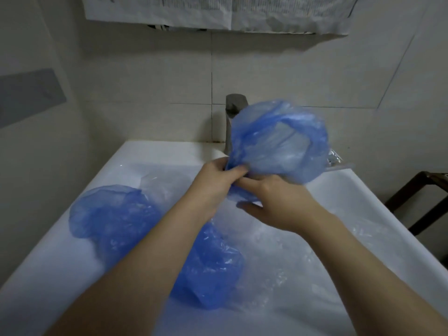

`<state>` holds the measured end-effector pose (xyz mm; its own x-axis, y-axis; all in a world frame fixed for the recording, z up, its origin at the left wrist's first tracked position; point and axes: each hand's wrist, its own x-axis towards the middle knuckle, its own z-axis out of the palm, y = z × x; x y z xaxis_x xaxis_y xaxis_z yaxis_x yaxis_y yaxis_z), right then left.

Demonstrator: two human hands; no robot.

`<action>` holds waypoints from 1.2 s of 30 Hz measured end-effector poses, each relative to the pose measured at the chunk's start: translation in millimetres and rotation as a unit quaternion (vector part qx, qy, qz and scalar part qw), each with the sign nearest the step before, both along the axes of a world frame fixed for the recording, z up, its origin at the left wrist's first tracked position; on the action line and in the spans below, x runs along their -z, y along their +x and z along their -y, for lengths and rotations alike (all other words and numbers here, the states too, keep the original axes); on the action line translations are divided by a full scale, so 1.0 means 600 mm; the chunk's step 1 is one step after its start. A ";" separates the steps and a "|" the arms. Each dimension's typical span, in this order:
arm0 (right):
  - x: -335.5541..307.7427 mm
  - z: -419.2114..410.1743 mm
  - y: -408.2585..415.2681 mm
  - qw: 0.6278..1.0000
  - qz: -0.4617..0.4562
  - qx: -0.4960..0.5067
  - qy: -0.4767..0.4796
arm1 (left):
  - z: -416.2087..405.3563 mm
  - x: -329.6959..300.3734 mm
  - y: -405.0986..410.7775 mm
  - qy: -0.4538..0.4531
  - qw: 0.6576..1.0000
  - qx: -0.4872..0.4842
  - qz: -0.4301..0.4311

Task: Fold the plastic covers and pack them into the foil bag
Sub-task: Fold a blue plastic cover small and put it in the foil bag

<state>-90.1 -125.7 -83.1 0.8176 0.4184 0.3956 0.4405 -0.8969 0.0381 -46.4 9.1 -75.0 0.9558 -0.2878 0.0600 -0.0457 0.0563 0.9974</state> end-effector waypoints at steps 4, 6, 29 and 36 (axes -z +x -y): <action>-0.004 -0.002 -0.010 0.971 -0.085 -0.013 0.225 | -0.007 -0.004 0.009 -0.016 0.999 -0.036 -0.035; -0.012 0.008 -0.005 0.899 -0.094 0.030 0.426 | -0.011 -0.011 0.015 -0.058 0.993 -0.061 -0.087; -0.005 0.010 -0.001 0.512 -0.398 0.084 0.757 | -0.015 -0.017 0.010 -0.217 0.970 0.021 -0.107; -0.010 0.032 0.005 0.578 -0.236 0.107 0.774 | -0.014 -0.012 -0.005 -0.013 0.984 0.058 -0.166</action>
<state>-86.9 -144.8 -77.3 0.9547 -0.2684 -0.1288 -0.0542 0.2689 -0.9617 -49.2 17.6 -67.8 0.8851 -0.3978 -0.2415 0.2906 0.0671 0.9545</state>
